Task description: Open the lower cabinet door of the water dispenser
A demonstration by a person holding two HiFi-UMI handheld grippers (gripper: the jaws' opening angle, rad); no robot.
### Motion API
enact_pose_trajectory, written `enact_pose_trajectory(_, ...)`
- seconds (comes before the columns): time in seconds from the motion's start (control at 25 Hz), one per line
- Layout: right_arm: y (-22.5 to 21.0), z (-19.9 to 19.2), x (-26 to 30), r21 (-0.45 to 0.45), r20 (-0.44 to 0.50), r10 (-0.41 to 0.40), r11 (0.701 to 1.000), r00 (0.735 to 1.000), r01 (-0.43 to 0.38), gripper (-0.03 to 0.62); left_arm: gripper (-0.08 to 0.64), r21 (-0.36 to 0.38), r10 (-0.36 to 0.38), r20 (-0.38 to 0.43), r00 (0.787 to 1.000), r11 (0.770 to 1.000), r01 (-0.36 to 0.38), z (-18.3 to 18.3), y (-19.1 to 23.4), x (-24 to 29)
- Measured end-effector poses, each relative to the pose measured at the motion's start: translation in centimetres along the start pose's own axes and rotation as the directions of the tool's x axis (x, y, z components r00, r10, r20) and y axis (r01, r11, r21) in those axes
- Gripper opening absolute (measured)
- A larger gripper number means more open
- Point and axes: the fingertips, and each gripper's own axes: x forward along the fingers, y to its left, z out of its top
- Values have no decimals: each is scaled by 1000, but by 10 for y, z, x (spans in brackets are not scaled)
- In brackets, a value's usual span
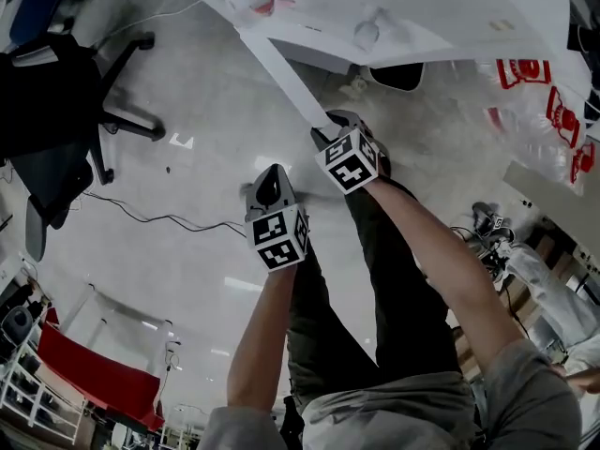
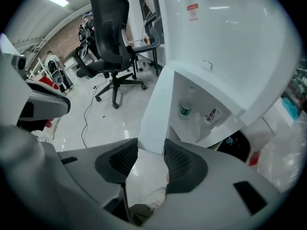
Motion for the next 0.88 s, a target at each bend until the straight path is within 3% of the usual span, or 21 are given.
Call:
enact_pose_trajectory(0.32, 55, 16, 18, 182, -14, -84, 980, 996, 85, 173, 6, 26, -21, 6, 1000, 999, 21, -6, 66, -18)
enact_pose_trajectory(0.88, 117, 54, 50, 420, -78, -192, 883, 978, 207, 173, 6, 107, -82, 11, 997, 991, 81, 16, 167, -27)
